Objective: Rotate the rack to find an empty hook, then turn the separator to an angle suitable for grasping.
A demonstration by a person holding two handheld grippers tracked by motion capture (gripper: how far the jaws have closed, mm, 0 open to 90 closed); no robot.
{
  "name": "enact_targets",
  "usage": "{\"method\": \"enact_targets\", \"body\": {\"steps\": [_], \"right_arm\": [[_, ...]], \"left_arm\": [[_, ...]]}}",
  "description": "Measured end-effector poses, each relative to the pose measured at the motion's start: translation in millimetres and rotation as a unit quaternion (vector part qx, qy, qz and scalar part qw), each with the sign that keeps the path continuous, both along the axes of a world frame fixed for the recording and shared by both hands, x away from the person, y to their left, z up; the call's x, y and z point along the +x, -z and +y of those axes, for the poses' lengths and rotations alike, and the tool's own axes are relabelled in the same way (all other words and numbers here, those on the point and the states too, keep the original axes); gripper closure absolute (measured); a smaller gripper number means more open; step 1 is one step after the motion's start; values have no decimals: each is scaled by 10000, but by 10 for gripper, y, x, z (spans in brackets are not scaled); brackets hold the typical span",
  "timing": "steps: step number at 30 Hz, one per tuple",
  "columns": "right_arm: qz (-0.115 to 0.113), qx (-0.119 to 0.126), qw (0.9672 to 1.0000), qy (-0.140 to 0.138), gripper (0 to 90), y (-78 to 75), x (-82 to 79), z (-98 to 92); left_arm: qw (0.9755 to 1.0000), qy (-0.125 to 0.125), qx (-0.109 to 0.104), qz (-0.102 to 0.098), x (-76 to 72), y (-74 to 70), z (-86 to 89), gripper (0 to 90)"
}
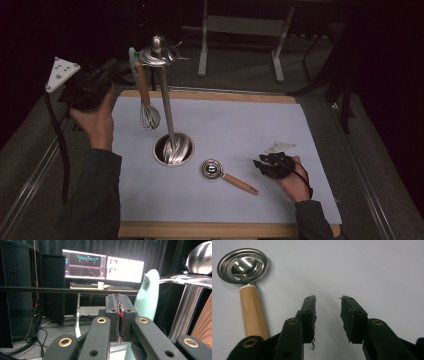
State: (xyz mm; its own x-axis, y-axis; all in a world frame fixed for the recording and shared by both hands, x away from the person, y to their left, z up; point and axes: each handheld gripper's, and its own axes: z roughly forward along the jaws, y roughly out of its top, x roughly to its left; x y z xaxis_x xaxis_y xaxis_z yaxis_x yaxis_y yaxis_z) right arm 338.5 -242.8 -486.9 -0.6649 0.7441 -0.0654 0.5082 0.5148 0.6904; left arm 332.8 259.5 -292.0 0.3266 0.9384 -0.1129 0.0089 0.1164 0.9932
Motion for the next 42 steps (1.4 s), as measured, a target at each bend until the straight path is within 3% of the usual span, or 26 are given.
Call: {"method": "enact_targets", "body": {"steps": [8,17,26,42], "right_arm": [[-8,11,10000,15,639,-10,-4,-15],[-44,9,10000,3,639,-17,-14,-19],[-23,14,10000,-4,644,-11,-17,-11],[-11,-11,10000,-51,645,-1,-26,12]], "left_arm": [[9996,4,158,213,6,113,55,850],[9982,67,322,501,-15,389,77,813],[9942,128,597,888,-50,741,74,770],[9876,268,630,1410,-218,1376,46,728]]}}
